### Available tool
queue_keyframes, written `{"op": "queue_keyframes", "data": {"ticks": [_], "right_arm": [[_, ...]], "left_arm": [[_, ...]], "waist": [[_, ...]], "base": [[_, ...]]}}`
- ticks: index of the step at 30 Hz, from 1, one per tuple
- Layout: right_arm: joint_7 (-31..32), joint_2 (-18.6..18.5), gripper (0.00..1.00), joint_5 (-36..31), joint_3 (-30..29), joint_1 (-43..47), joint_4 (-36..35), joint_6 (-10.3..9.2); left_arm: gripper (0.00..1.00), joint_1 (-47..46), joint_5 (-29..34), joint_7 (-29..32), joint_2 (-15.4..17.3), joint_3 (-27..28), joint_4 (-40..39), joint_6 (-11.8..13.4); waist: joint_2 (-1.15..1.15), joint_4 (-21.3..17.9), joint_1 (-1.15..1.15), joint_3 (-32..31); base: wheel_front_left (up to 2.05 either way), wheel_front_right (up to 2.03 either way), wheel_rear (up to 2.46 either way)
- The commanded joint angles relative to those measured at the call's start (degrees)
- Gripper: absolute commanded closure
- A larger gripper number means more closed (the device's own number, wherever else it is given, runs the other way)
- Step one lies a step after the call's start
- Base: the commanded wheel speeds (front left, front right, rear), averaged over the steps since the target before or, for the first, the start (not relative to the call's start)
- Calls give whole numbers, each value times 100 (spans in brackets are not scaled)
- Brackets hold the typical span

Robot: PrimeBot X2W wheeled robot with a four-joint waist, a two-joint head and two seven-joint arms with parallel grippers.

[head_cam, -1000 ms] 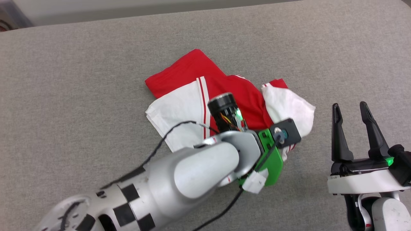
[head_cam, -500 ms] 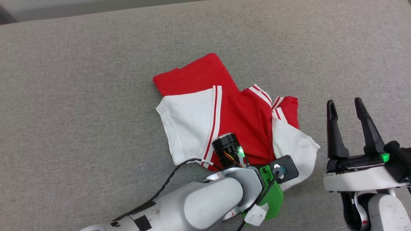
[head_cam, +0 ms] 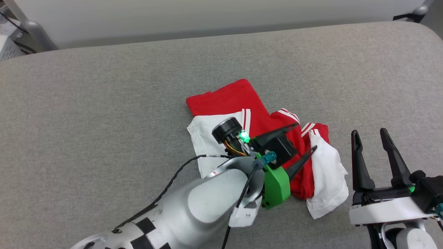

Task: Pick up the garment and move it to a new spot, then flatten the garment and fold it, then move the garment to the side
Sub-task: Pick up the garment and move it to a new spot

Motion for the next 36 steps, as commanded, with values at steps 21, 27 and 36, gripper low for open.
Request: {"op": "queue_keyframes", "data": {"ticks": [21, 27, 36], "right_arm": [[-27, -6, 0, -327, -2, 380, 83, -5], [-27, -6, 0, -400, -62, 398, 66, -5], [-27, -6, 0, -523, -200, 532, 107, -5]], "left_arm": [[0, 2406, 1059, -174, 1491, 3650, -2226, 1716], [0, 3297, 1352, -174, 1436, 4499, -2665, 1679], [0, 4255, 1875, -174, 960, 5343, -2882, 1176]], "waist": [[0, 891, 0, -623], [0, 947, 0, -664], [0, 970, 0, -784]], "base": [[0, 0, 0], [0, 0, 0], [0, 0, 0]]}}
